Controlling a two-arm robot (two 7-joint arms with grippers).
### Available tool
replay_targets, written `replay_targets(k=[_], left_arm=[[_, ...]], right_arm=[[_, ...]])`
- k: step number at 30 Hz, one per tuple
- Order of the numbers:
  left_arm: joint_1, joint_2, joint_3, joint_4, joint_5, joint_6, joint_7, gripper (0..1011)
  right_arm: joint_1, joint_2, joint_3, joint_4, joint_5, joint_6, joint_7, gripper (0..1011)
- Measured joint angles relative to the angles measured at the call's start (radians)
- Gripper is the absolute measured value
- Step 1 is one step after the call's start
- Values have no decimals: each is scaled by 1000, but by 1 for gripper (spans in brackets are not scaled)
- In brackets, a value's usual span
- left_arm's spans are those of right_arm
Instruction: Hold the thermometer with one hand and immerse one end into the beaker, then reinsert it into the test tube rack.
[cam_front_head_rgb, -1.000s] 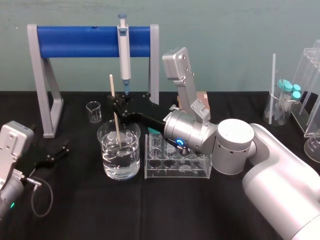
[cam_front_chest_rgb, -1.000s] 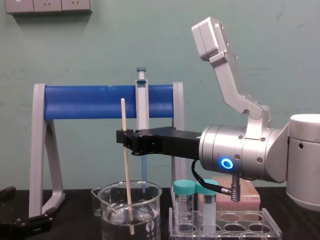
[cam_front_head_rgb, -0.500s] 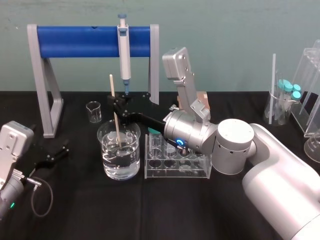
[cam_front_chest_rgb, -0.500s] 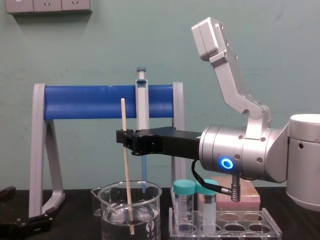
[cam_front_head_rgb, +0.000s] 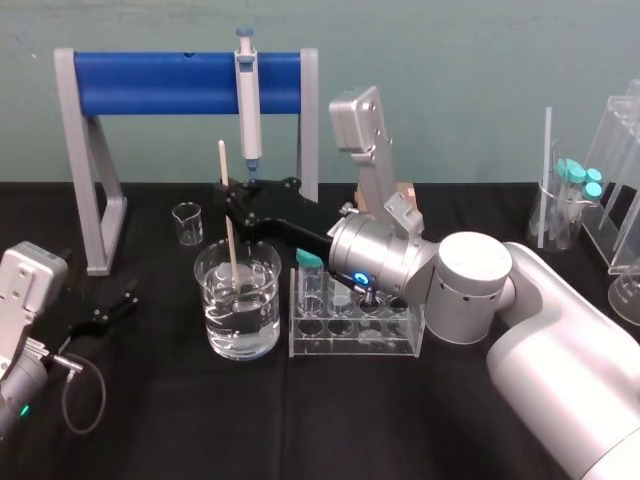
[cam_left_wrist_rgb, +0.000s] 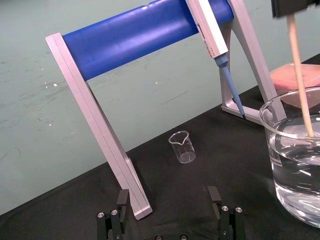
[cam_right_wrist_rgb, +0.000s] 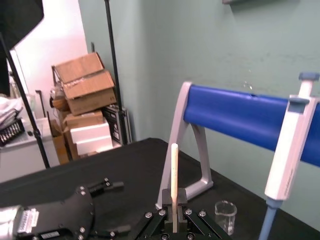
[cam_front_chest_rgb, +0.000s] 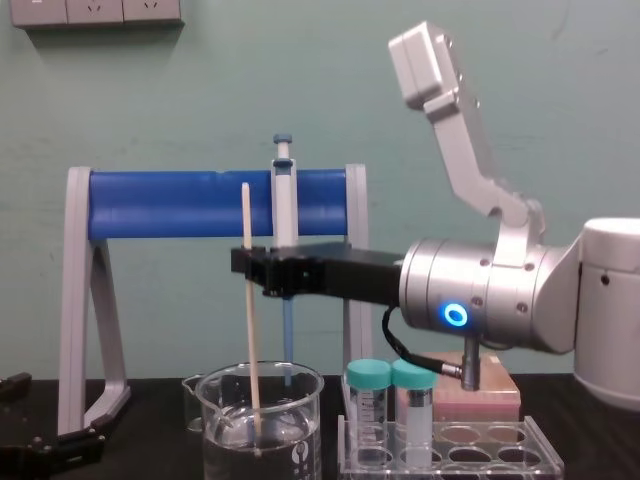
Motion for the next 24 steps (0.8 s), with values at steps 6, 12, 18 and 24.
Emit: replay_targets(k=[6, 12, 18, 24], left_arm=[[0, 0, 0, 0, 0, 0, 0, 1004], [0, 0, 0, 0, 0, 0, 0, 1004], [0, 0, 0, 0, 0, 0, 0, 1004], [0, 0, 0, 0, 0, 0, 0, 1004]], right_arm=[[-11, 20, 8, -61, 22, 30, 4, 55], [-19, 47, 17, -123, 28, 48, -10, 55], [-21, 81, 41, -203, 49, 78, -30, 55], [-18, 124, 72, -292, 79, 114, -53, 55]])
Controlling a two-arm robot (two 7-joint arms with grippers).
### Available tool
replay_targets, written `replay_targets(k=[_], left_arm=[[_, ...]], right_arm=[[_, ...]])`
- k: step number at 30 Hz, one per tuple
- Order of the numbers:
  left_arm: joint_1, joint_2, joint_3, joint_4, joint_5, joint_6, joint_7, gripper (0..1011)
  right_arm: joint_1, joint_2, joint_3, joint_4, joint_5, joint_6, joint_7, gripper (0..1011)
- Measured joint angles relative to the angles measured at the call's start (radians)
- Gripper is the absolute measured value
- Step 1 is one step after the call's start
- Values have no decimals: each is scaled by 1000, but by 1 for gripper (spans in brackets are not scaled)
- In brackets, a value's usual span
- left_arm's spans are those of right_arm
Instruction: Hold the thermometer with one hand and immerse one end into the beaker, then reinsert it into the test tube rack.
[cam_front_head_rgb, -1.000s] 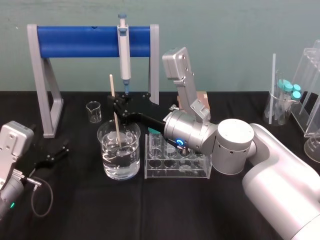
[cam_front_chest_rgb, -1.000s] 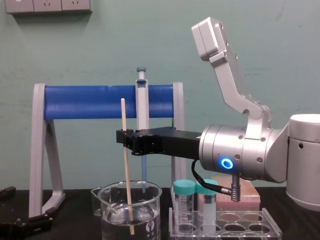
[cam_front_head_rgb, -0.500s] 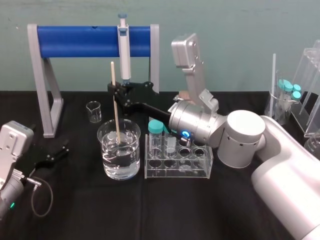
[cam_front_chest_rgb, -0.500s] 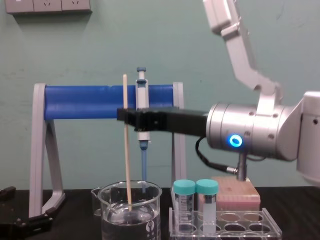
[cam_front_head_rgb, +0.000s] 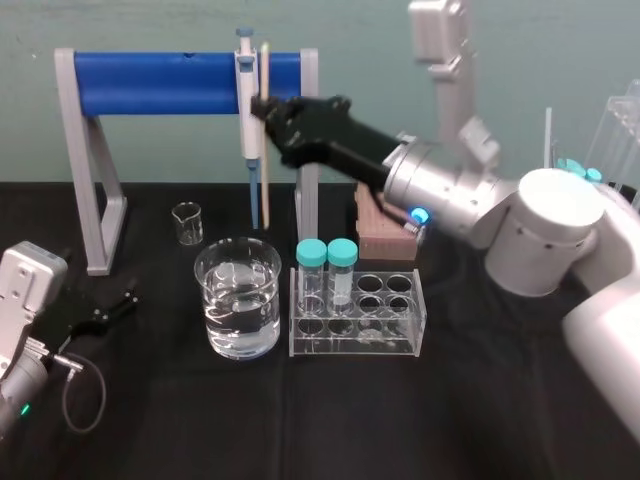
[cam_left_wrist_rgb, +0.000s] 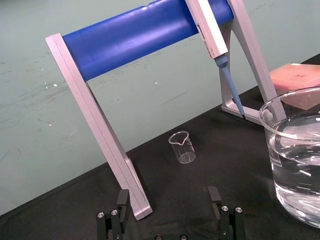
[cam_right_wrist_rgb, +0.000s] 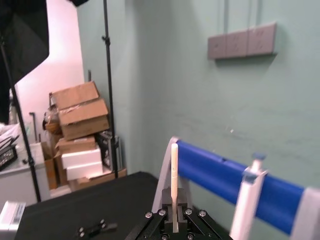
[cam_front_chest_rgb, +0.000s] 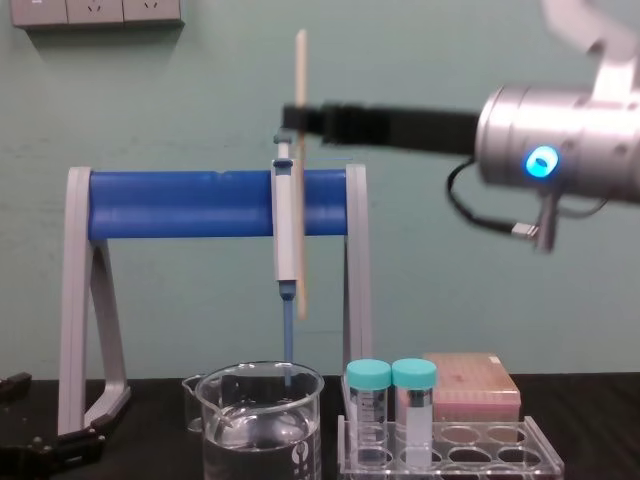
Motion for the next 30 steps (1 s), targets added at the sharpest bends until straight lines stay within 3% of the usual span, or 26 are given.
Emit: replay_targets(k=[8, 13, 16, 17, 23, 30], left_arm=[[0, 0, 0, 0, 0, 0, 0, 1004], [0, 0, 0, 0, 0, 0, 0, 1004], [0, 0, 0, 0, 0, 0, 0, 1004], [0, 0, 0, 0, 0, 0, 0, 1004], [0, 0, 0, 0, 0, 0, 0, 1004], [0, 0, 0, 0, 0, 0, 0, 1004]], right_arm=[[-35, 69, 53, -120, 30, 59, -73, 55], [-105, 121, 103, -203, 53, 85, -130, 55], [-178, 153, 146, -246, 63, 74, -171, 55], [-178, 153, 146, -246, 63, 74, -171, 55], [-303, 187, 210, -292, 66, 40, -223, 55], [-349, 194, 230, -280, 50, -11, -211, 55]])
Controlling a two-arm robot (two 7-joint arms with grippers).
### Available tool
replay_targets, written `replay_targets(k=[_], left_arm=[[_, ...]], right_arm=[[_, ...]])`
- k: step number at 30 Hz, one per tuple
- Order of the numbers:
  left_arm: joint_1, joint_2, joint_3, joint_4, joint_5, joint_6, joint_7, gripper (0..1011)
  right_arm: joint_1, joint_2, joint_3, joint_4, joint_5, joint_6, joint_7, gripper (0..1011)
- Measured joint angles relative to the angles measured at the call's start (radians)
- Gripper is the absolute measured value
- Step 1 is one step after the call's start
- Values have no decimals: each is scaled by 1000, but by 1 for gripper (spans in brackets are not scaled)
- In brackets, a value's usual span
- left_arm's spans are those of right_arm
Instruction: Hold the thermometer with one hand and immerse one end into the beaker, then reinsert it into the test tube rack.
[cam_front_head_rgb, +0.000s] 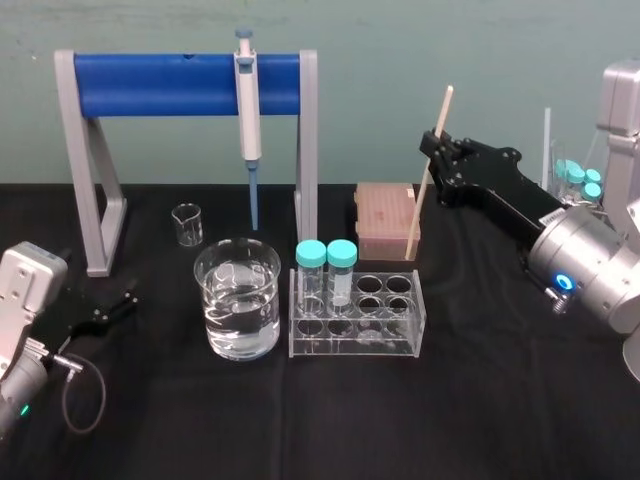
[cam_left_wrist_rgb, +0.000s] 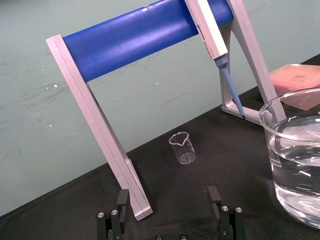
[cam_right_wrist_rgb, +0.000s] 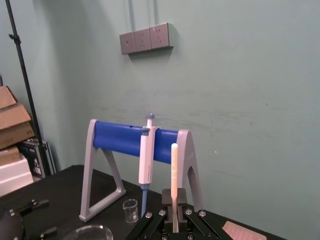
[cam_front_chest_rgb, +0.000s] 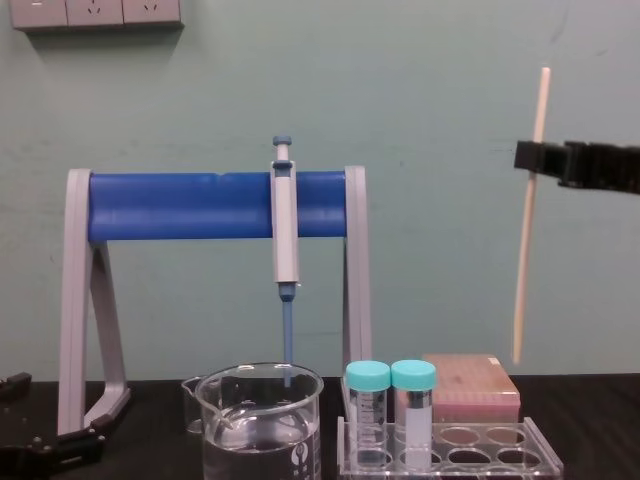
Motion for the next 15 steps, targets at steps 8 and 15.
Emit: replay_targets(k=[8, 15], left_arm=[[0, 0, 0, 0, 0, 0, 0, 1004], [0, 0, 0, 0, 0, 0, 0, 1004]], right_arm=[[-16, 8, 8, 26, 1, 2, 31, 55], [-20, 5, -2, 61, 2, -6, 53, 56]])
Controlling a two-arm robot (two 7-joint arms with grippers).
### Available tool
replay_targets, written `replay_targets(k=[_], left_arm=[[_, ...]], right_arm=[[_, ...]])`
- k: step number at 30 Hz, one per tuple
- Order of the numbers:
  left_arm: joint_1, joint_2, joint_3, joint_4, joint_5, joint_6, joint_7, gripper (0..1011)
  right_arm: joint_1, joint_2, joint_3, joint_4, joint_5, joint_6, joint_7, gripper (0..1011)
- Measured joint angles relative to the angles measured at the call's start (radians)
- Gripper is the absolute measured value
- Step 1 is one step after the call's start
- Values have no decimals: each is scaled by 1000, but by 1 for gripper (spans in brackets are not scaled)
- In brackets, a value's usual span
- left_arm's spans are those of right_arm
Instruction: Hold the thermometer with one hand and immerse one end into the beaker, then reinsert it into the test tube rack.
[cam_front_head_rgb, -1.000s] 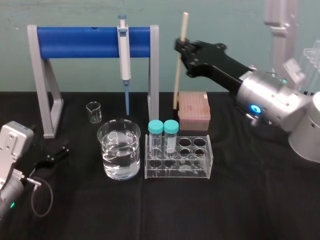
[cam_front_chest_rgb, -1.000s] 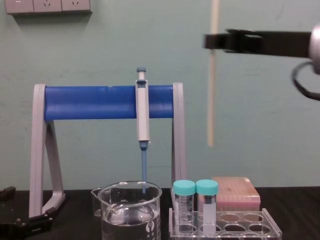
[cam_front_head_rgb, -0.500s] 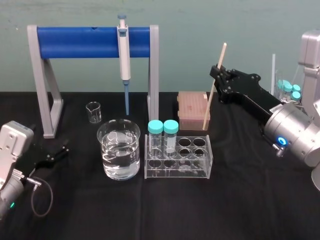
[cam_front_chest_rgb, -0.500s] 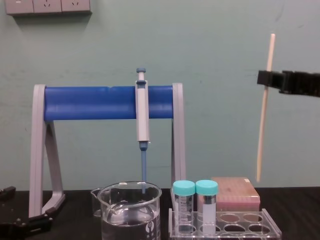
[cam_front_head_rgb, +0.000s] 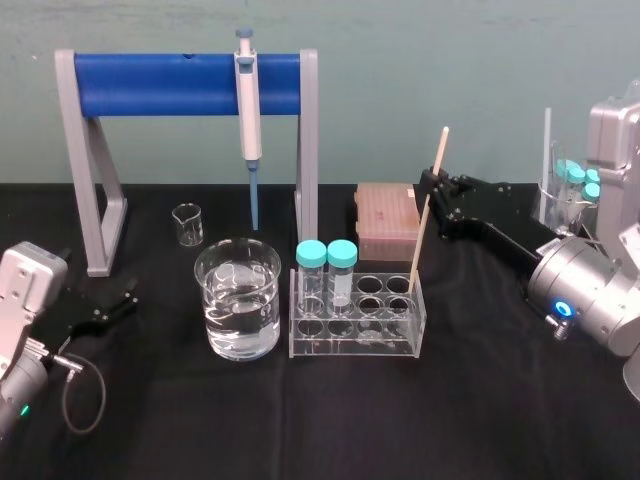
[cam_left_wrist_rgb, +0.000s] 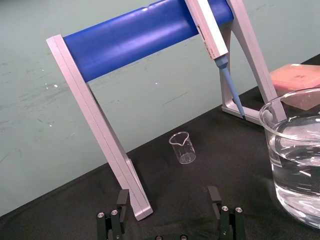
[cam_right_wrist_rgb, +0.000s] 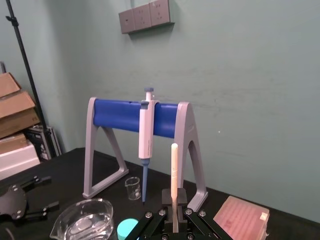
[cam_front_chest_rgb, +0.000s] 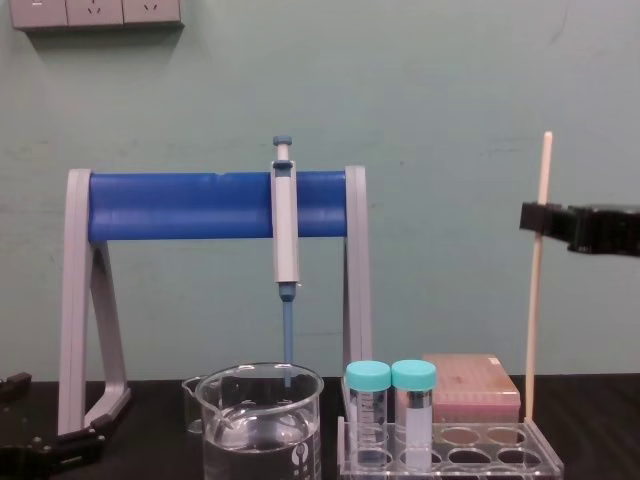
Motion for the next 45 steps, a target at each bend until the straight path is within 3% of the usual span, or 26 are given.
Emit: replay_targets(k=[13, 45], left_arm=[[0, 0, 0, 0, 0, 0, 0, 1004], [0, 0, 0, 0, 0, 0, 0, 1004]], right_arm=[[30, -15, -41, 69, -47, -41, 35, 55], [58, -42, -68, 183, -108, -71, 87, 55]])
